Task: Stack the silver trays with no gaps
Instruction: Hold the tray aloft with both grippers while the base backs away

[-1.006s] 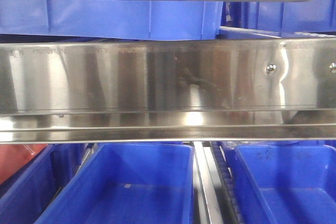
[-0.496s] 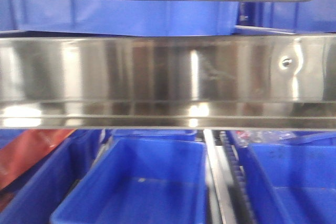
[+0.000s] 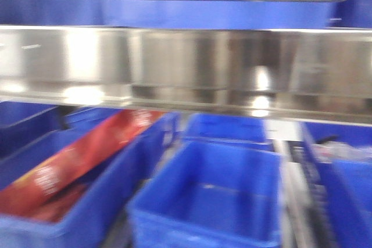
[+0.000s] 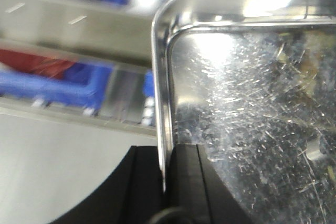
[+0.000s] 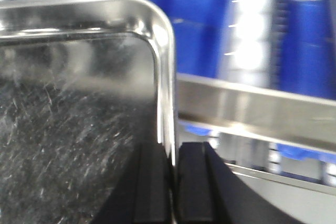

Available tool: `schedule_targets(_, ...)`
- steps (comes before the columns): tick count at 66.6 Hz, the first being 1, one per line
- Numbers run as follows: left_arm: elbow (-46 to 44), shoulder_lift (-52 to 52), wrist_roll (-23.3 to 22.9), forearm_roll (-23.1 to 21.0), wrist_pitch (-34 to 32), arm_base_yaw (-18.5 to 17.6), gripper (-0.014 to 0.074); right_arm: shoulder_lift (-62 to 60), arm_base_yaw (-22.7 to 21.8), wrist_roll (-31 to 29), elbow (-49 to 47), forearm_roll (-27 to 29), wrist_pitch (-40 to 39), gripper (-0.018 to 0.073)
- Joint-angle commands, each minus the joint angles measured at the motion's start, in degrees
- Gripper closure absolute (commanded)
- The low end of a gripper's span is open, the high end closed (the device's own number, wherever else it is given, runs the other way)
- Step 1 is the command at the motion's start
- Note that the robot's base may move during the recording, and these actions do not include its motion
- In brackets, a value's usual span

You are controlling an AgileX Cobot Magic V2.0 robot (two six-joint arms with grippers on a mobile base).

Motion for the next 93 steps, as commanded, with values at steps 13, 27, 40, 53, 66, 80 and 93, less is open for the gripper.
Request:
schedule_targets(13, -0.3, -0.1, 0.4, 6.2, -3.1, -0.7, 0.0613, -0.3, 0.2, -0.2, -0.3, -1.4, -4.1, 0.0582)
schedule_targets(27, -0.3, -0.1, 0.4, 14.5, -3.1, -0.7, 0.0613, -0.3, 0.2, -0.2, -0.3, -1.4, -4.1, 0.0582)
schedule_targets(40, -0.3, -0.1, 0.4, 19.8, -3.1, -0.7, 0.0613, -0.3, 0.2, -0.2, -0.3, -1.4, -4.1, 0.0582)
schedule_targets(53, -0.3, -0.1, 0.4, 20.3, -3.1, -0.7, 0.0613, -0.3, 0.2, -0.2, -0.3, -1.4, -4.1, 0.0582)
schedule_targets(66, -0.3, -0.1, 0.4, 20.4, -3.1, -0.7, 0.0613, -0.3, 0.2, -0.2, -0.3, -1.4, -4.1, 0.0582)
schedule_targets(80, -0.3, -0.1, 0.4, 20.4, -3.1, -0.7, 0.0613, -0.3, 0.2, -0.2, -0.3, -1.4, -4.1, 0.0582)
schedule_targets(93, -0.3, -0.1, 0.4, 20.4, -3.1, -0.7, 0.0613, -0.3, 0.2, -0.2, -0.3, -1.4, -4.1, 0.0582)
